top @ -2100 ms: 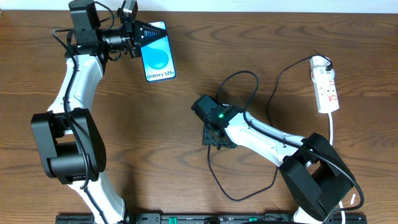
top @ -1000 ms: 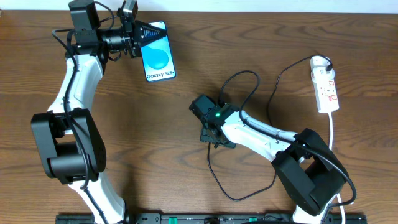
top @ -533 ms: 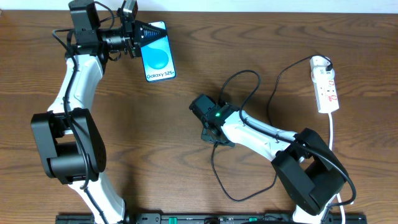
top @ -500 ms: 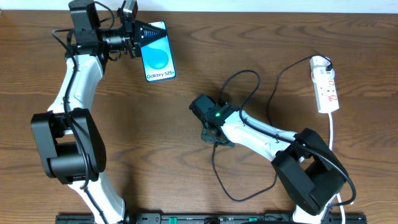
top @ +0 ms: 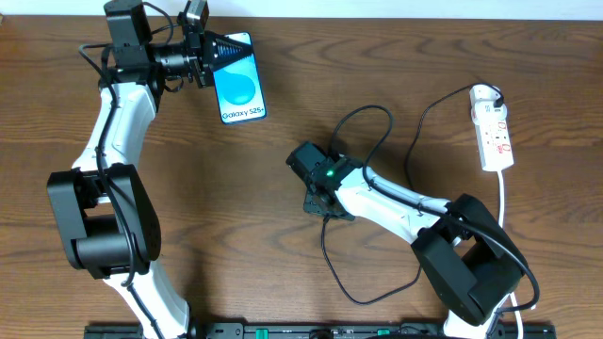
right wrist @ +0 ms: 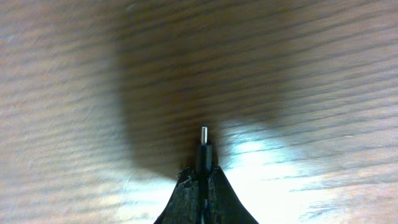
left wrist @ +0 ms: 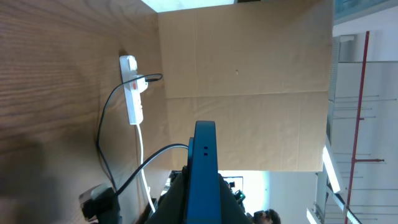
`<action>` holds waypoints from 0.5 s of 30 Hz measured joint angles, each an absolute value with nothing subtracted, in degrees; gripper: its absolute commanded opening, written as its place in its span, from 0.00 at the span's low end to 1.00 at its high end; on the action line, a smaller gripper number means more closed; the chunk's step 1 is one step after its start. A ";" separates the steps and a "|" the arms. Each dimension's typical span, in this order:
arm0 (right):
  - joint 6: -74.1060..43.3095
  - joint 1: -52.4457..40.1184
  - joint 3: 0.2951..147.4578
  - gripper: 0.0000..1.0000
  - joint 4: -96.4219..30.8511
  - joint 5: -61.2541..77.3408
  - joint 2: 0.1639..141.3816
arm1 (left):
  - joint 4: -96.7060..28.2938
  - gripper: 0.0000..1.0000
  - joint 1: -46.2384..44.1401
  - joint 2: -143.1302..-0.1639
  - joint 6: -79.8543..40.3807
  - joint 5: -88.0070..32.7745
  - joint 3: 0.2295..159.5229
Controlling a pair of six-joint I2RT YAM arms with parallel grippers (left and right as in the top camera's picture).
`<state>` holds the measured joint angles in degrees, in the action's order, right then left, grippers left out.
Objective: Plug charger to phone and switch on socket
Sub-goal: 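Close the right gripper on the cable plug and lift it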
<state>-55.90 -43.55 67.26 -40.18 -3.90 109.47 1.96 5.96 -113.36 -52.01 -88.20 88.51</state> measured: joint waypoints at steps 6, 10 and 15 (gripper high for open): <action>-45.54 -40.73 69.54 0.01 -40.05 9.23 109.91 | 1.93 0.07 5.96 -113.36 -52.01 -88.20 88.51; -37.28 -38.00 71.53 0.01 -39.00 22.15 109.91 | 1.96 0.07 5.96 -113.36 -52.01 -88.20 88.51; -29.26 -35.38 71.66 0.01 -37.10 38.02 109.91 | 1.96 0.07 5.96 -113.36 -52.01 -88.18 88.51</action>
<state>-29.26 -35.38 71.66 -37.10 38.02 109.91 1.96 5.96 -113.36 -52.01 -88.18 88.51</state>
